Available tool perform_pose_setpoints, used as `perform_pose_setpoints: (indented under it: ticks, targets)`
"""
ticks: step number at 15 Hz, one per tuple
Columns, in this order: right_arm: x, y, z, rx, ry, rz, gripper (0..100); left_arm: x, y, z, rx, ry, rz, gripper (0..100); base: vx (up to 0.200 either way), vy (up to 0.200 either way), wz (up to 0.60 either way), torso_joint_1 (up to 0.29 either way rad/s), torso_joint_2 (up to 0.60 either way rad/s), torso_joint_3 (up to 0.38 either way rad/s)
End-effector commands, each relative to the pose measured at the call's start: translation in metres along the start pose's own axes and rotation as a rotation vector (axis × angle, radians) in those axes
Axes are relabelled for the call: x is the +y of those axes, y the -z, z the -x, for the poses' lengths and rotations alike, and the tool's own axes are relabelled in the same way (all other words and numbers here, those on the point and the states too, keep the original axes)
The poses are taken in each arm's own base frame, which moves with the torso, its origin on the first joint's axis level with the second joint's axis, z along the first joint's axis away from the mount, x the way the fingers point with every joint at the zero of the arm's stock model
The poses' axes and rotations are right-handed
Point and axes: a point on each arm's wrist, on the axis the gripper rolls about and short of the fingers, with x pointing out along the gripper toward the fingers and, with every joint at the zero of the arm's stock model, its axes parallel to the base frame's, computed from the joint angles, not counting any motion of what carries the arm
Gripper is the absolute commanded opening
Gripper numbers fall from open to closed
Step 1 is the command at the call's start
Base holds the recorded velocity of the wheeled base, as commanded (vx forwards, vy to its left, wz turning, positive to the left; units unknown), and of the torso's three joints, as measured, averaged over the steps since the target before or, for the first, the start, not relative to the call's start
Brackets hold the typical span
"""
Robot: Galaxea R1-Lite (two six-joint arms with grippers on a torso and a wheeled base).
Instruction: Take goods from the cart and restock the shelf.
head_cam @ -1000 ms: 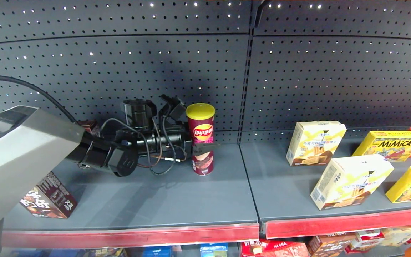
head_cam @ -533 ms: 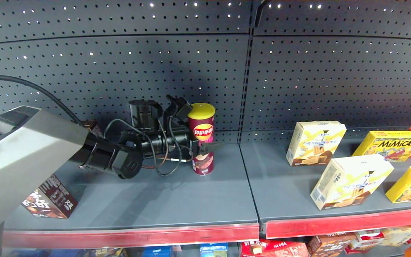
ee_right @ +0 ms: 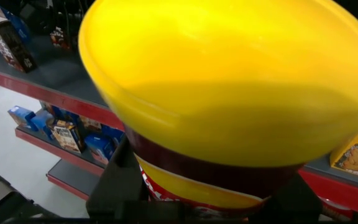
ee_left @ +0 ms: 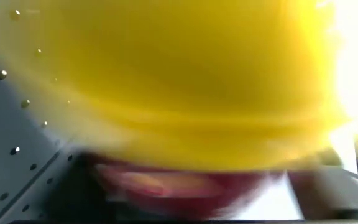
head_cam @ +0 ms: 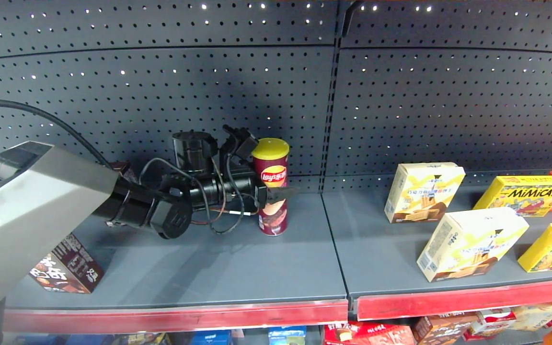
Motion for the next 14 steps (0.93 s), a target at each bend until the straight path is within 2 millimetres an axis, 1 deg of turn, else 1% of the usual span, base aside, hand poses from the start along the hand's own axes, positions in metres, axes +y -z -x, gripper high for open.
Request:
perform_pose_setpoints:
  ticks: [1, 5, 9, 10, 12, 14]
  targets:
    - [0.000, 0.000, 0.000, 0.002, -0.002, -0.002, 0, 0.000, -0.001, 0.000, 0.000, 0.002, 0.001, 0, 0.000, 0.000, 0.00, 0.000, 0.00, 0.000]
    - [0.000, 0.000, -0.001, 0.004, -0.002, -0.001, 0, -0.001, 0.000, 0.001, -0.005, 0.043, 0.003, 0, 0.000, 0.000, 0.00, 0.000, 0.00, 0.000]
    - [0.000, 0.000, -0.001, 0.004, -0.002, -0.001, 0, -0.005, -0.014, 0.008, -0.027, 0.062, -0.016, 0, 0.000, 0.000, 0.00, 0.000, 0.00, 0.000]
    - [0.000, 0.000, -0.001, 0.004, -0.002, -0.002, 0, -0.008, -0.020, 0.013, -0.035, 0.072, -0.022, 0, 0.000, 0.000, 0.00, 0.000, 0.00, 0.000]
    - [0.000, 0.000, -0.001, 0.005, 0.000, -0.003, 0, -0.018, -0.030, 0.029, -0.042, 0.090, -0.016, 0, 0.000, 0.000, 0.00, 0.000, 0.00, 0.000]
    - [-0.001, -0.001, -0.003, 0.011, 0.000, -0.004, 0, -0.031, -0.031, 0.043, -0.029, 0.093, -0.006, 0, 0.000, 0.000, 0.00, 0.000, 0.00, 0.000]
